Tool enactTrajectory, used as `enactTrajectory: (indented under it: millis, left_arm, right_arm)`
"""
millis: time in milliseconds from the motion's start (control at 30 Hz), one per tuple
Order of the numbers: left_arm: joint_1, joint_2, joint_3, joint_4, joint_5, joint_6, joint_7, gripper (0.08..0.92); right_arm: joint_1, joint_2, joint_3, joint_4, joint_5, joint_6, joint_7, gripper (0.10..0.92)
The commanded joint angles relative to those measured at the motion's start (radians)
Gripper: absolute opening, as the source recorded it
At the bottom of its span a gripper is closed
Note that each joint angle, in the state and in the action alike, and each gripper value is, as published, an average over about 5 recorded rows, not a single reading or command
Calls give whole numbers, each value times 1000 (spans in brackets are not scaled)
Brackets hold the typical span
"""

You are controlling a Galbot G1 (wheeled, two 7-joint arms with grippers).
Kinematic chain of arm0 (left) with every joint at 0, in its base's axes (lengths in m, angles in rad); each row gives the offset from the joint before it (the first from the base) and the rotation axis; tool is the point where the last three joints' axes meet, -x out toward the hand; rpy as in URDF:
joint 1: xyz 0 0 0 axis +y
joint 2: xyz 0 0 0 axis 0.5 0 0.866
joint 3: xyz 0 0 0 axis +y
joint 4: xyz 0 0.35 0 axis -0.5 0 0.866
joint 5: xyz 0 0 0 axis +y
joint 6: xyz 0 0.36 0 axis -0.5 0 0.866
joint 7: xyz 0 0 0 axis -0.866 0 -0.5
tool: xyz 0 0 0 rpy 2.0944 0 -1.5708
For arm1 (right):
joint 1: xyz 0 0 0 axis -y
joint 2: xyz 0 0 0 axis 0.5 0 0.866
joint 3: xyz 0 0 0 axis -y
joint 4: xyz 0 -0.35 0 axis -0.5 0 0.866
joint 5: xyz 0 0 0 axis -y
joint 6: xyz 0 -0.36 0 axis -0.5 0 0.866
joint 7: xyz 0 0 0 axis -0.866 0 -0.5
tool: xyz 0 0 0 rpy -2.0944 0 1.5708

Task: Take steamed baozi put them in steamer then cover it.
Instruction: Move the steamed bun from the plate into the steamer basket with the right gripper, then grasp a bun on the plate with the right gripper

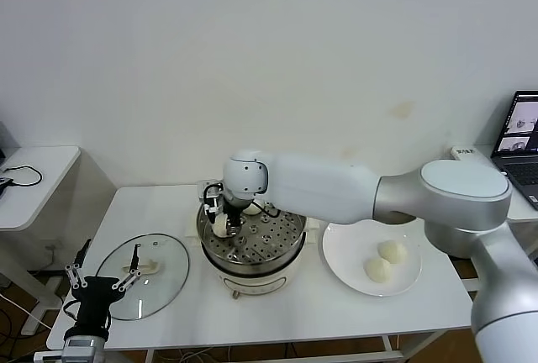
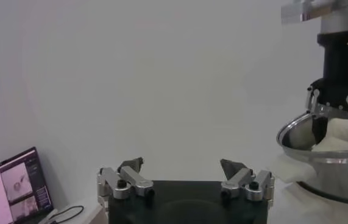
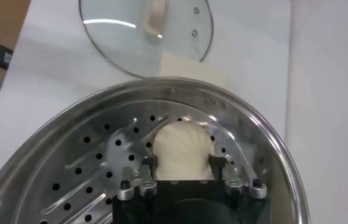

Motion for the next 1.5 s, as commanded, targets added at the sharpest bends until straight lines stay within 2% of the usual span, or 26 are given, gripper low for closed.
enactTrajectory:
  millis: [33, 200, 500, 700, 900, 1167, 1500]
  left_arm:
    - [0, 0, 2, -1, 1, 0, 1, 823]
    - [-2, 4, 3, -4, 2, 1, 2, 823]
    - [-1, 21, 16, -1, 2, 5, 5, 823]
    - [-7, 30, 25, 12, 4, 6, 7, 823]
    - [-9, 40, 31, 30, 10, 5, 7, 823]
    - [-19, 40, 30, 55, 21, 7, 8, 823]
    - [-15, 29, 30, 57, 36, 8, 8, 823]
  right_arm:
    - [70, -42, 2, 26, -24, 30, -94, 737]
    - [193, -134, 3, 79, -63, 109, -234, 817]
    - [301, -477, -31, 255, -146, 294, -439, 823]
    - [242, -722, -40, 374, -224, 316, -445, 823]
    - [45, -901, 53, 404, -336, 354, -441, 823]
    - [-211, -972, 214, 378, -495, 413, -428, 823]
    - [-456, -944, 356, 322, -559, 411, -364, 823]
